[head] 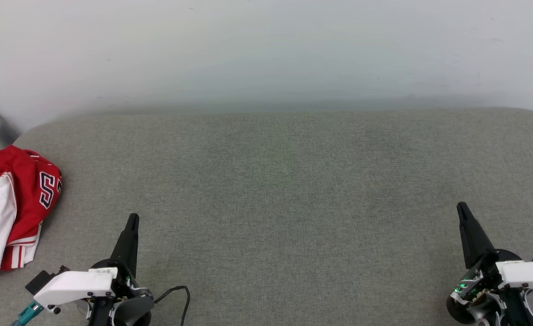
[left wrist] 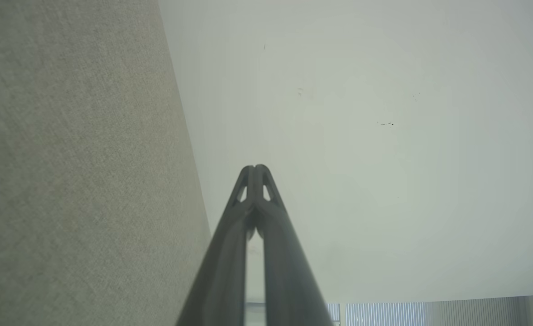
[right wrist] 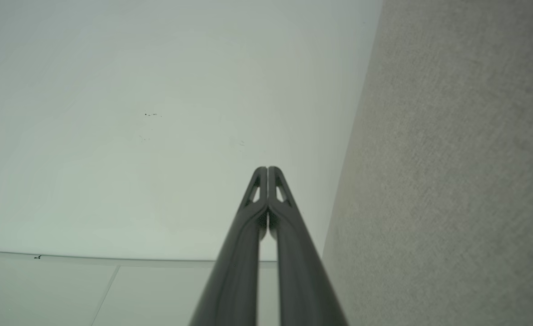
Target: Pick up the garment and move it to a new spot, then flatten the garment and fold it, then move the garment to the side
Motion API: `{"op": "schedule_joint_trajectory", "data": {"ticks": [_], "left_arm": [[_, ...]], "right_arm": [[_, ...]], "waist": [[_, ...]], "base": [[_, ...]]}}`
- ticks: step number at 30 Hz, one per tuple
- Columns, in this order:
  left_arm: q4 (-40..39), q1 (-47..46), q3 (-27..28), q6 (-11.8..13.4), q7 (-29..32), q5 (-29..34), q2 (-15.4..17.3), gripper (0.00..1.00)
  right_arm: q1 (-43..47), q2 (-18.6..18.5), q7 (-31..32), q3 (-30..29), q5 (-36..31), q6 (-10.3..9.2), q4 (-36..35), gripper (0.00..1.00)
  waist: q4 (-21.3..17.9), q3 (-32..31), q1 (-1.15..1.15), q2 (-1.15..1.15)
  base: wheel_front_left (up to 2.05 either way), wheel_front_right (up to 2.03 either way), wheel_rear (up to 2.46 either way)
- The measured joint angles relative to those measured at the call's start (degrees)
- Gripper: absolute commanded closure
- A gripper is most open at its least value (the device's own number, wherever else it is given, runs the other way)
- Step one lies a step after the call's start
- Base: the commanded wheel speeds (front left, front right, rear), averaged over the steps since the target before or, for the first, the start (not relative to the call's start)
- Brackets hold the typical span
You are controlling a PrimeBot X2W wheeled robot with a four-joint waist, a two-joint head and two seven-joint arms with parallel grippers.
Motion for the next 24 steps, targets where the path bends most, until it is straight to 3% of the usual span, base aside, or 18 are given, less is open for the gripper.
{"op": "schedule_joint_trajectory", "data": {"ticks": [22, 23, 24], "left_arm": [[0.00, 0.00, 0.00, 0.01, 0.00, 0.00, 0.00, 1.00], [0.00, 0.00, 0.00, 0.01, 0.00, 0.00, 0.00, 0.00], [0.26, 0.09, -0.07, 0.01, -0.04, -0.01, -0.01, 0.00]], "right_arm": [[0.00, 0.01, 0.00, -0.01, 0.00, 0.00, 0.00, 1.00], [0.00, 0.01, 0.00, -0.01, 0.00, 0.00, 0.00, 0.00], [0.12, 0.00, 0.00, 0.02, 0.02, 0.00, 0.24, 0.00]], "waist": [[0.00, 0.00, 0.00, 0.00], [0.00, 0.00, 0.00, 0.00], [0.00, 0.00, 0.00, 0.00]], "base": [[0.00, 0.00, 0.00], [0.00, 0.00, 0.00], [0.00, 0.00, 0.00]]}}
